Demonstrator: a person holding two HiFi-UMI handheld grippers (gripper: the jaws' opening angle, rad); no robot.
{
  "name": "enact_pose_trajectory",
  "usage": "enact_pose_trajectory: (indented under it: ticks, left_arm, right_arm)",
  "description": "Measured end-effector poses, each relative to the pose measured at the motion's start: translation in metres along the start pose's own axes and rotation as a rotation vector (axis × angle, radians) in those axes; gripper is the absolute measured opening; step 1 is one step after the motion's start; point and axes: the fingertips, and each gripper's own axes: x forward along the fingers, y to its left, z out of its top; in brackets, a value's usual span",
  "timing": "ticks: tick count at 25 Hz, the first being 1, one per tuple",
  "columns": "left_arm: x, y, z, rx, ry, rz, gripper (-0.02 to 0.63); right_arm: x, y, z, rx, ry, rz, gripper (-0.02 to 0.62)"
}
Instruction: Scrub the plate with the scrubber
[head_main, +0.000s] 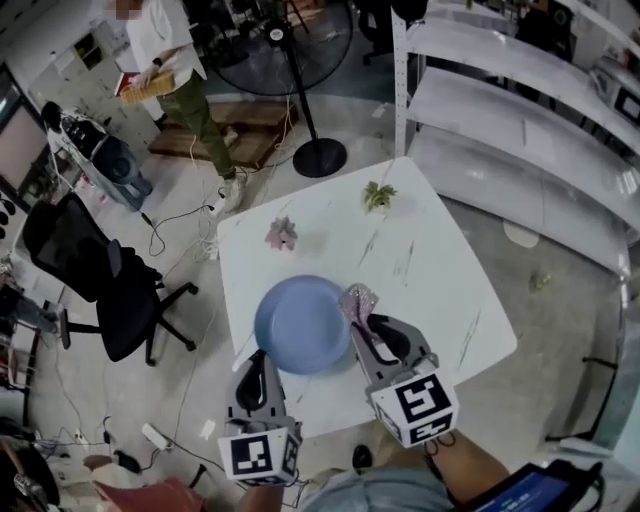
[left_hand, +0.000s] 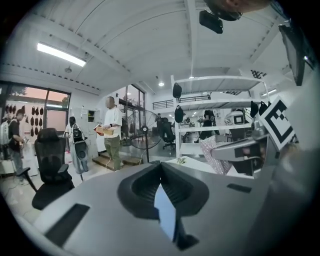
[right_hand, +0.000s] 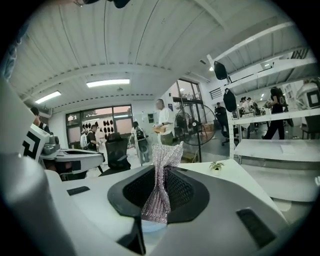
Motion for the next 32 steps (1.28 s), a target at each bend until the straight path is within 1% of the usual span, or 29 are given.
enact_pose_trajectory:
  ticks: [4, 8, 11, 15, 17, 22, 27, 30, 32]
  left_arm:
    - [0.029, 0.009, 0.012, 0.029, -0.003, 0.061, 0.007]
    - [0.048, 0.020, 0.023, 0.032, 0.004, 0.102, 0.007]
    - [0.059, 0.031, 0.025, 0.021, 0.003, 0.127, 0.007]
    - [0.075, 0.057, 0.023, 0.014, -0.002, 0.158, 0.008]
    - [0.082, 0.069, 0.012, 0.001, 0.018, 0.163, 0.008]
    - [0.100, 0.089, -0.030, -0.038, 0.089, 0.125, 0.008]
    - [0.117, 0.105, -0.077, -0.084, 0.203, 0.077, 0.008]
    - [0.129, 0.113, -0.096, -0.104, 0.192, 0.049, 0.008]
    - [0.134, 0.116, -0.110, -0.123, 0.207, 0.038, 0.009]
  right_arm:
    - [0.034, -0.017, 0.015, 0.008, -0.010, 0.064, 0.081]
    - [0.058, -0.022, 0.031, -0.011, -0.014, 0.108, 0.081]
    - [0.073, -0.022, 0.034, -0.016, -0.005, 0.126, 0.081]
    - [0.102, -0.019, 0.031, -0.034, 0.017, 0.140, 0.081]
    - [0.114, -0.016, 0.024, -0.046, 0.044, 0.146, 0.081]
    - [0.144, -0.010, -0.001, -0.062, 0.134, 0.138, 0.081]
    - [0.173, 0.002, -0.039, -0.083, 0.253, 0.157, 0.081]
    - [0.189, 0.010, -0.066, -0.090, 0.334, 0.166, 0.081]
    - [0.198, 0.013, -0.084, -0.095, 0.394, 0.171, 0.081]
